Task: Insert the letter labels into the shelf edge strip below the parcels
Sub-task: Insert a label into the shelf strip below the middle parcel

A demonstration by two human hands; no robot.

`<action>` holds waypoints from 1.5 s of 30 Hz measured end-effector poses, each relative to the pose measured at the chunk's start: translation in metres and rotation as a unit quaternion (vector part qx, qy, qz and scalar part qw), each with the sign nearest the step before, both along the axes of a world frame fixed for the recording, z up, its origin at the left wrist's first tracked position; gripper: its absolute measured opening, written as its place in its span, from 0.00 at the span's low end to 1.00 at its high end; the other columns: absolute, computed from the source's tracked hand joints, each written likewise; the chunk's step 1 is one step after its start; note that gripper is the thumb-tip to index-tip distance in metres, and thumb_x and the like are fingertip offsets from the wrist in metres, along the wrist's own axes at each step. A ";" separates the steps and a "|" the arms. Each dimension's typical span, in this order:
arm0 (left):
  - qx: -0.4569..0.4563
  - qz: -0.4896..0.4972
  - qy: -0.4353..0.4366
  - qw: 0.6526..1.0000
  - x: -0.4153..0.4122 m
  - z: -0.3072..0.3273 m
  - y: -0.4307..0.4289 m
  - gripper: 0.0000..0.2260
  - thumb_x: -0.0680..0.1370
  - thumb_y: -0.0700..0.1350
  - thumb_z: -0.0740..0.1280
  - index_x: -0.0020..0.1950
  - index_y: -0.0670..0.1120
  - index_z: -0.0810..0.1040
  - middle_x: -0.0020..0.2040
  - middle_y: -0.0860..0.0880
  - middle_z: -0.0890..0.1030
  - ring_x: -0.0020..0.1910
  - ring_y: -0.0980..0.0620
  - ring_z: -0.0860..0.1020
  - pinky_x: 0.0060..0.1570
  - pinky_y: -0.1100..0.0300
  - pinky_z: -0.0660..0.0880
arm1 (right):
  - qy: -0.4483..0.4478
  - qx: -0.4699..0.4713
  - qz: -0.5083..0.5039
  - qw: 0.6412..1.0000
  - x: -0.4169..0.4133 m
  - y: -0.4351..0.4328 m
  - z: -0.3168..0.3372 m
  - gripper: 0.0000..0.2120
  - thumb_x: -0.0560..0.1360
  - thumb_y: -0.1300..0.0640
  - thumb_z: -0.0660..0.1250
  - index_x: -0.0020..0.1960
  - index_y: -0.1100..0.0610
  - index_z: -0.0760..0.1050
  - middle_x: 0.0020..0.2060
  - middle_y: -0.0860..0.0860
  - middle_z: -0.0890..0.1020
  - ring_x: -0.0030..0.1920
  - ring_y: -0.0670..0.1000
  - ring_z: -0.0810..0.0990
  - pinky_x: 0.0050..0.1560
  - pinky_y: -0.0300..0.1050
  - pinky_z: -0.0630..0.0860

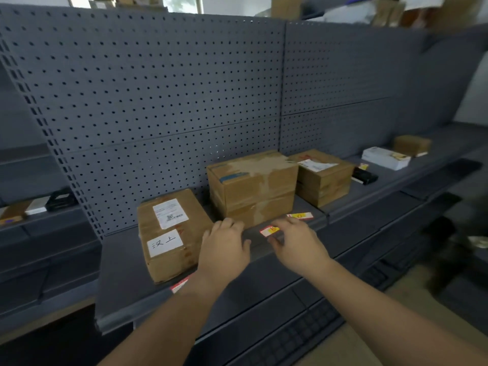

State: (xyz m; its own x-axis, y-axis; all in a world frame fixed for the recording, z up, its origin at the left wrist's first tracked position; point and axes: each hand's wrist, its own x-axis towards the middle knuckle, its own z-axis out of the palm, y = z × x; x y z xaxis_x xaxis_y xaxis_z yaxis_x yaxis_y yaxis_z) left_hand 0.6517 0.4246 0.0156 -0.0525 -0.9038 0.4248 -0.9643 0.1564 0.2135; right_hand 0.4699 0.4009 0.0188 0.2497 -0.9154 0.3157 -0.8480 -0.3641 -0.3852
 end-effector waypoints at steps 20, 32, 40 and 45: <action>0.048 -0.031 0.001 0.998 -0.166 -0.007 -0.079 0.14 0.77 0.53 0.64 0.62 0.52 0.74 0.53 0.51 0.75 0.55 0.49 0.73 0.55 0.51 0.72 | -0.013 0.007 -0.036 0.999 -0.177 -0.059 0.000 0.17 0.76 0.48 0.66 0.63 0.50 0.76 0.55 0.49 0.78 0.55 0.52 0.76 0.54 0.48 0.76; 0.093 0.139 0.008 0.986 -0.133 -0.030 -0.079 0.10 0.77 0.53 0.61 0.55 0.52 0.75 0.51 0.53 0.76 0.49 0.50 0.75 0.49 0.51 0.74 | -0.015 0.048 0.125 0.991 -0.145 -0.122 -0.021 0.18 0.76 0.49 0.66 0.65 0.50 0.75 0.59 0.50 0.78 0.58 0.52 0.76 0.56 0.47 0.75; 0.116 0.153 0.012 0.981 -0.088 -0.053 -0.093 0.06 0.78 0.50 0.59 0.49 0.55 0.75 0.48 0.54 0.75 0.44 0.53 0.74 0.47 0.53 0.73 | -0.036 0.100 0.155 0.982 -0.103 -0.142 -0.041 0.16 0.77 0.50 0.66 0.64 0.49 0.75 0.60 0.48 0.77 0.57 0.49 0.76 0.56 0.45 0.75; 0.145 0.147 0.051 0.977 -0.069 -0.072 -0.111 0.05 0.78 0.51 0.61 0.48 0.56 0.77 0.48 0.54 0.76 0.43 0.53 0.75 0.48 0.52 0.74 | -0.038 0.117 0.143 0.982 -0.087 -0.162 -0.052 0.15 0.77 0.50 0.67 0.62 0.50 0.77 0.56 0.51 0.79 0.53 0.51 0.78 0.54 0.50 0.77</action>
